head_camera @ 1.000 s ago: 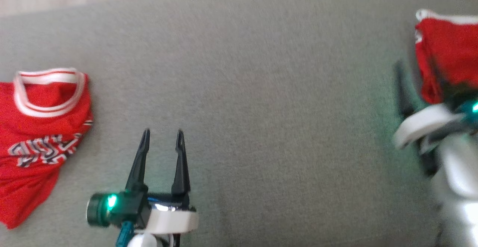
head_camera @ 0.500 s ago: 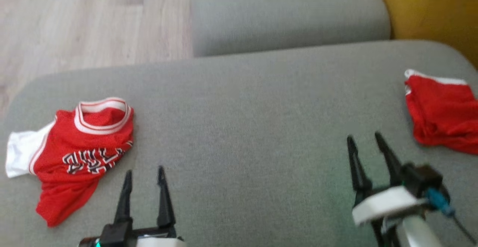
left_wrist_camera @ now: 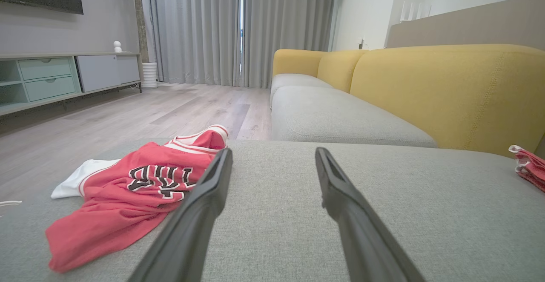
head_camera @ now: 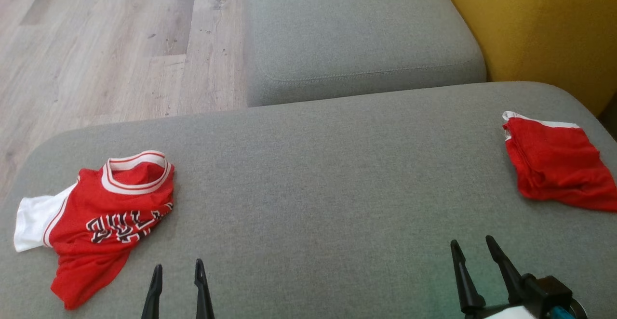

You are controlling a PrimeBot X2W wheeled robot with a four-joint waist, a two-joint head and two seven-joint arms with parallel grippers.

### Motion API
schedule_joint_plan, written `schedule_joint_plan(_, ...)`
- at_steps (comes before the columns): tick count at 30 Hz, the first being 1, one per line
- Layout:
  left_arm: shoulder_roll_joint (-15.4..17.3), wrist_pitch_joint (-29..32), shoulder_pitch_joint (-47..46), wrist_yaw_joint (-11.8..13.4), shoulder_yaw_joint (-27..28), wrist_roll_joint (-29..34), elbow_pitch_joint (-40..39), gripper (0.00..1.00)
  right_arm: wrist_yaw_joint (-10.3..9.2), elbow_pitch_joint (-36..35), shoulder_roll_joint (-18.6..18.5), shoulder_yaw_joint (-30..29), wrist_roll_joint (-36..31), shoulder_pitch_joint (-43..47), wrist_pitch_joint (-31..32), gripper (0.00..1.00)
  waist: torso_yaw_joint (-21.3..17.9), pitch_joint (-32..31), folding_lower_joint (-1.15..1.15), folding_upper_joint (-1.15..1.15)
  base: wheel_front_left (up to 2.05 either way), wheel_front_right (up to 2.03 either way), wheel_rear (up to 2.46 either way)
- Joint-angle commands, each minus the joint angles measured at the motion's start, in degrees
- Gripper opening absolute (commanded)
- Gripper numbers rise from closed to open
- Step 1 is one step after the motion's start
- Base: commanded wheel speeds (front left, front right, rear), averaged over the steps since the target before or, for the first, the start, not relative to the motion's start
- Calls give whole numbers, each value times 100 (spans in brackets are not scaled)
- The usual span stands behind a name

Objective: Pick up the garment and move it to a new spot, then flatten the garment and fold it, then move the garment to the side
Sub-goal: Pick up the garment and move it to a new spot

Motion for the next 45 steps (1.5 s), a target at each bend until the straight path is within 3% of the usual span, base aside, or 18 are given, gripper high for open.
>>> schedule_joint_plan(1, -35, -55, -191, -15, 232, 10, -164, 100, 39, -201, -46, 125, -43, -159, -62, 100, 0, -7, 0, 0, 0, 0, 0)
schedule_joint_plan(26, -35, -55, -165, -40, 194, -8, -87, 100, 39, -252, -123, 126, -80, -3, -62, 100, 141, -92, 0, 0, 0, 0, 0)
schedule_joint_plan(39, -35, -55, -304, -101, 329, 144, -269, 100, 39, -355, -101, 385, -95, -53, -62, 100, 1174, 164, 0, 0, 0, 0, 0)
schedule_joint_plan(45, -35, -55, -372, -154, 408, 208, -306, 100, 39, -373, -39, 415, -84, -95, -62, 100, 1899, 268, 0, 0, 0, 0, 0)
